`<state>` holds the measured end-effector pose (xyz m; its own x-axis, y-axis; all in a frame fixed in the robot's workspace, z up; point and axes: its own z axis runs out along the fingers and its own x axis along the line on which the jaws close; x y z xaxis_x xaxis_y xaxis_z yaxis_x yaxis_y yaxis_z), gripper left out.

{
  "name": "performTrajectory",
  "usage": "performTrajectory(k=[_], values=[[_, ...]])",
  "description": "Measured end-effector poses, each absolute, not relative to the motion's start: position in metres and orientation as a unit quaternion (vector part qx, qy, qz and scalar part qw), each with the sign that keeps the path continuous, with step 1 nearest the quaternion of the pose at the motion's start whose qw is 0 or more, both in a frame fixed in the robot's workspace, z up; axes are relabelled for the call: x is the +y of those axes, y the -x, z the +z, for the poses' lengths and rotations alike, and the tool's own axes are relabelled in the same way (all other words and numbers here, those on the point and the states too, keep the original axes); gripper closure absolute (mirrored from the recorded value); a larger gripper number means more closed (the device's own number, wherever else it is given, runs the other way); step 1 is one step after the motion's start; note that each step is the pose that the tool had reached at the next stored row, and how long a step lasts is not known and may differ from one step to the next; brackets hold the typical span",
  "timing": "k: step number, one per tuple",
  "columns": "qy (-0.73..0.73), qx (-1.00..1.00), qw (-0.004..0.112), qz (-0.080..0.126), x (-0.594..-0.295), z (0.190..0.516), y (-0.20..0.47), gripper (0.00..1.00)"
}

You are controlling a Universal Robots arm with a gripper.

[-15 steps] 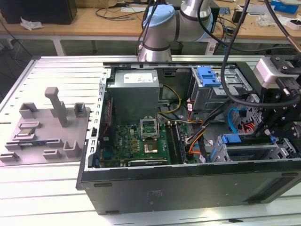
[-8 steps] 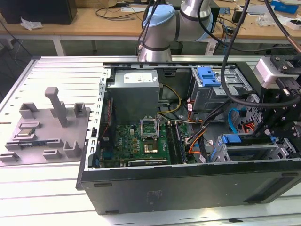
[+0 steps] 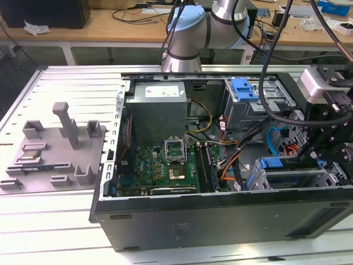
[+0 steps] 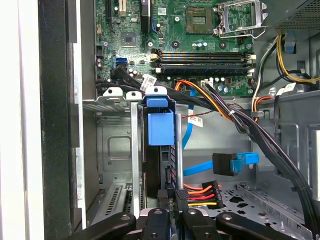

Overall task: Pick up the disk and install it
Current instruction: 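Insert the first disk wire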

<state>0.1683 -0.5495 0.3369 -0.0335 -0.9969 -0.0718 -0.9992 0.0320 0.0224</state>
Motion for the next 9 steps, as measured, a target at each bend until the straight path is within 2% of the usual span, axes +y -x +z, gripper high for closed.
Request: performTrajectory(k=[6,7,8,9], values=[[0.695,0.718,0.018,0.033,-0.5495,0.3369,-0.1662,0.84],[0.695,0.718,0.018,0.034,-0.5496,0.3365,-0.1656,0.82],[0.695,0.718,0.018,0.033,-0.5496,0.3366,-0.1657,0.76],[0.695,0.718,0.018,0.033,-0.5496,0.3366,-0.1657,0.76]])
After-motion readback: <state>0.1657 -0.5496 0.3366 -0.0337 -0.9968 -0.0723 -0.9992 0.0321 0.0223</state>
